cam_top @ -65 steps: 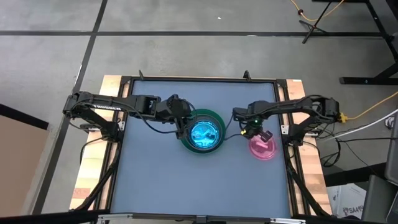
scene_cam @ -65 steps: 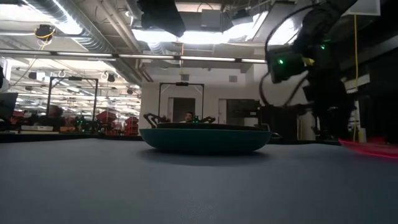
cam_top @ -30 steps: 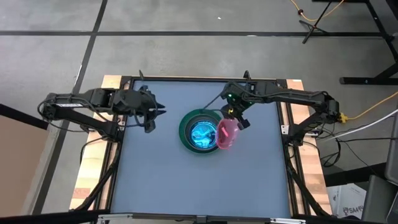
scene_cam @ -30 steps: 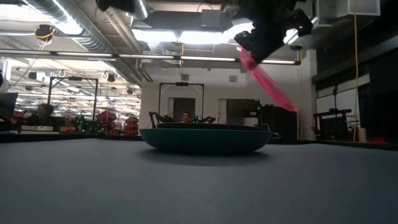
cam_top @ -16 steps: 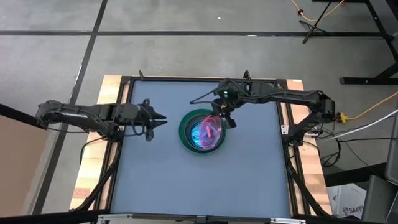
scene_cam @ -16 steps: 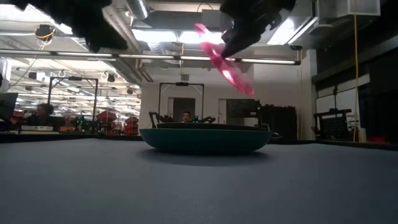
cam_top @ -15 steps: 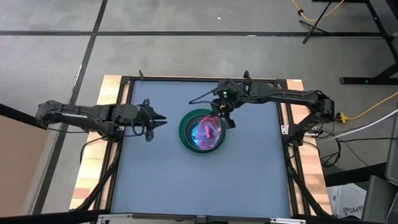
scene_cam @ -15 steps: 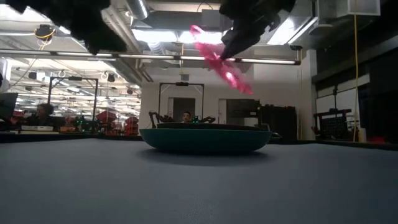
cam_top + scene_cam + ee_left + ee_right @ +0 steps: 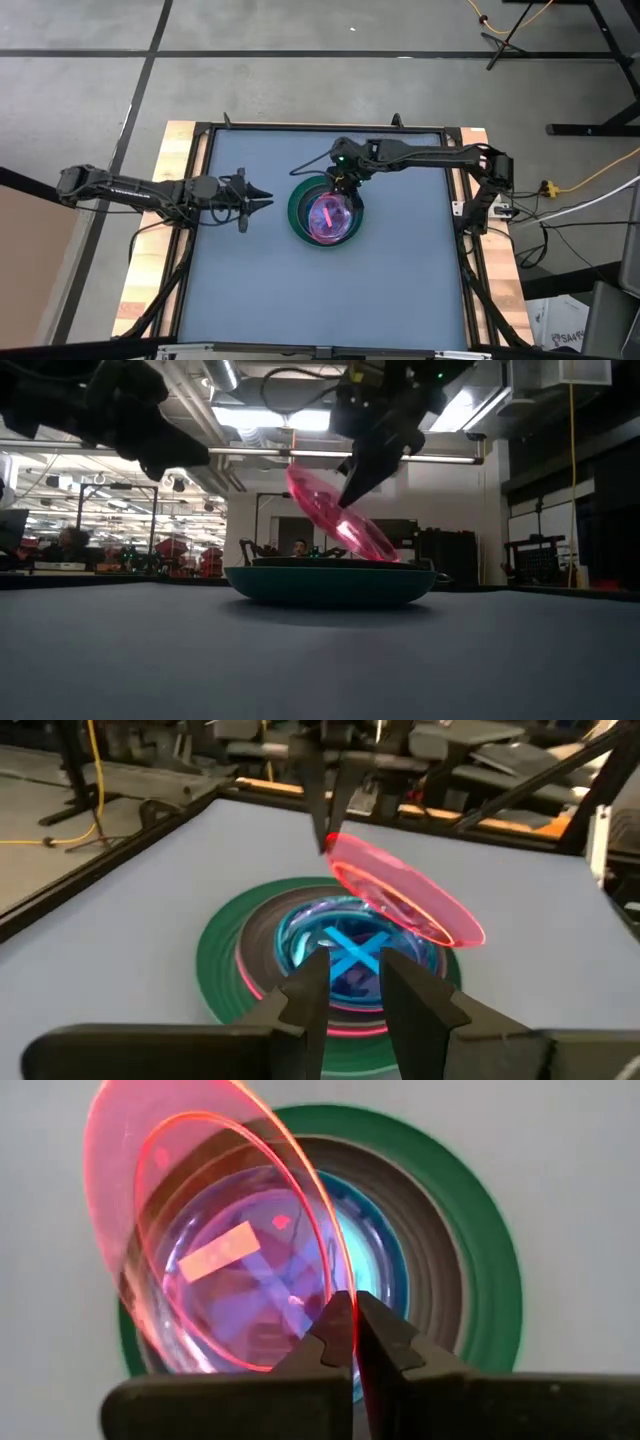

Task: Stack plastic plates
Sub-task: Stack the transparent pink plate on top of the blue plate, then return to Home Position

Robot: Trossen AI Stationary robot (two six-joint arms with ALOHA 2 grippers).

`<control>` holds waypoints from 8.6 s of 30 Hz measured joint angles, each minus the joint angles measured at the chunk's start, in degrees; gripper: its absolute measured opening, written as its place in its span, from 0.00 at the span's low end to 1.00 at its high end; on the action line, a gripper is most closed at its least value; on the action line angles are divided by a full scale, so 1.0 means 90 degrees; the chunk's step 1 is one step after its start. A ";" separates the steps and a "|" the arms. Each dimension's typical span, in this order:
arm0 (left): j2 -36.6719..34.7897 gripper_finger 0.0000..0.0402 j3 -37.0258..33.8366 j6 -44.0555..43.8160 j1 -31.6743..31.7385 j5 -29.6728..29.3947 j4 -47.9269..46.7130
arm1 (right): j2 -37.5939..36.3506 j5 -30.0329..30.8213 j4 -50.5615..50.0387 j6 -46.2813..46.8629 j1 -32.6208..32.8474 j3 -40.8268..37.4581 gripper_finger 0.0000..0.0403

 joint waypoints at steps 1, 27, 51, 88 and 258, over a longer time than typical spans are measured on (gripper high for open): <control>-0.0002 0.21 -0.0081 0.0000 0.0017 0.0052 0.0153 | 0.0053 0.0000 0.0050 0.0000 0.0000 0.0000 0.00; 0.0004 0.21 -0.0321 0.0275 0.0232 0.0196 0.0869 | 0.0479 0.1007 0.0111 -0.0092 0.0002 0.0000 0.00; -0.0073 0.21 -0.0323 0.0805 0.0244 0.0196 0.0935 | 0.0479 0.1008 0.0099 -0.0100 0.0002 0.0000 0.17; -0.2004 0.21 -0.1640 0.0845 0.1642 0.1423 0.0822 | -0.3494 0.1121 -0.0928 -0.0901 0.0002 -0.0017 0.18; -0.3874 0.21 -0.1640 0.0813 0.1628 0.2296 -0.0806 | -1.1254 0.1507 0.4281 -0.0554 0.0002 -0.8882 0.18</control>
